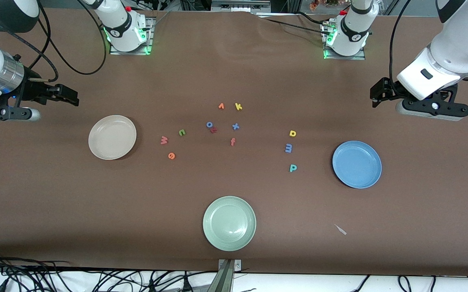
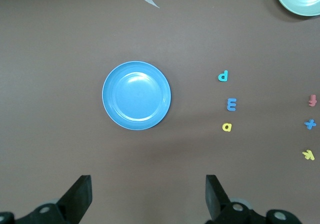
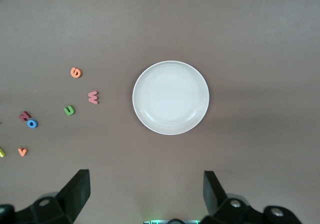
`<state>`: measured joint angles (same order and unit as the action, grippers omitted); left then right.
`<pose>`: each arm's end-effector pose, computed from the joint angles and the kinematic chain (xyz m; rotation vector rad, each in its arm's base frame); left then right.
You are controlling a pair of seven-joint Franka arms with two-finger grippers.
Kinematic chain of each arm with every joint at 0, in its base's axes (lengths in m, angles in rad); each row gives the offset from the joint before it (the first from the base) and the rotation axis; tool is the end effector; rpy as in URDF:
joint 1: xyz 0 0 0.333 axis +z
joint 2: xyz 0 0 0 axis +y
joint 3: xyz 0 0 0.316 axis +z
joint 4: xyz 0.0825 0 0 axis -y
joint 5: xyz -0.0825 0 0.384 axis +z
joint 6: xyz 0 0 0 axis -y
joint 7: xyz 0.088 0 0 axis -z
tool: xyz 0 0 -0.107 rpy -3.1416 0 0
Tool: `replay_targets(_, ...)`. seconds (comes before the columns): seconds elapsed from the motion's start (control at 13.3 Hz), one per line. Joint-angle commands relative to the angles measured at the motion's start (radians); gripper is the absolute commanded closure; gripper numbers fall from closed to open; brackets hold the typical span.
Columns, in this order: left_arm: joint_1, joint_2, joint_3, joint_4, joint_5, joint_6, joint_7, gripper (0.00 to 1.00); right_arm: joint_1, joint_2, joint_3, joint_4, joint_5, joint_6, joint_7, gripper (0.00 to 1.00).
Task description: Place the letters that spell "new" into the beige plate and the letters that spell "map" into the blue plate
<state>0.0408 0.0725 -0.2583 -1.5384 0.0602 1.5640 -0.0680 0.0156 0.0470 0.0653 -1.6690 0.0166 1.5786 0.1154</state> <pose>0.5634 -0.1124 0.5996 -3.0847 0.2321 0.0590 0.5597 0.0464 0.5529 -3.1275 0.0557 0.2171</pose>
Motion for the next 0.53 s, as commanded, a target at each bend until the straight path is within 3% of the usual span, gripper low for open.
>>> replay_targets(0.0, 0.007, -0.008, 0.004, 0.015, -0.017, -0.022, 0.005, 0.0, -0.002, -0.001, -0.001, 0.009, 0.002, -0.023, -0.007, 0.0)
replay_targets(0.45, 0.019, -0.003, 0.013, 0.017, -0.02, -0.016, 0.005, 0.0, 0.0, -0.001, 0.001, 0.011, 0.002, -0.023, -0.007, 0.0)
